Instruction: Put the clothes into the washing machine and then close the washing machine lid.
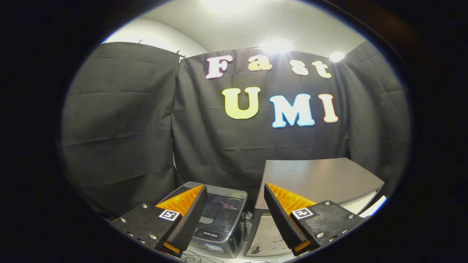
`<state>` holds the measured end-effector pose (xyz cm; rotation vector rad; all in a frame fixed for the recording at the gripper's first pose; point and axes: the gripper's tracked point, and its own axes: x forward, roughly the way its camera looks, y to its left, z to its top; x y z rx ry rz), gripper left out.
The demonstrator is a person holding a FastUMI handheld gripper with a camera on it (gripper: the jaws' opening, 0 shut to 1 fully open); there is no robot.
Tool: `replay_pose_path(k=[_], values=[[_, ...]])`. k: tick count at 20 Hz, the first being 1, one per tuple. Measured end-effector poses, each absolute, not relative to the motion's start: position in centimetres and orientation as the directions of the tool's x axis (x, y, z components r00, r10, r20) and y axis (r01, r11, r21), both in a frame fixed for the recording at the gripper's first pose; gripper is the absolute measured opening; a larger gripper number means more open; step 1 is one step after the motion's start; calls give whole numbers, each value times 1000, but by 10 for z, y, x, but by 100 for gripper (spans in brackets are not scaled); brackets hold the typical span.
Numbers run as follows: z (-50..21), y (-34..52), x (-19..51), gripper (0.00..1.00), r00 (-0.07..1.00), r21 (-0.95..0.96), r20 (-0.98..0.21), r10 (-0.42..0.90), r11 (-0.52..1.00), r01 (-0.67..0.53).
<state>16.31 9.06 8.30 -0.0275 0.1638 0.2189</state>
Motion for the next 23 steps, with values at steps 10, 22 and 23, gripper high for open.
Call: replay_pose_path(k=[10, 22, 23], values=[[90, -17, 106, 96, 987, -22, -133, 91, 995, -95], [88, -79, 77, 95, 992, -25, -124, 16, 999, -20], [89, -78, 78, 96, 992, -27, -122, 19, 999, -22]])
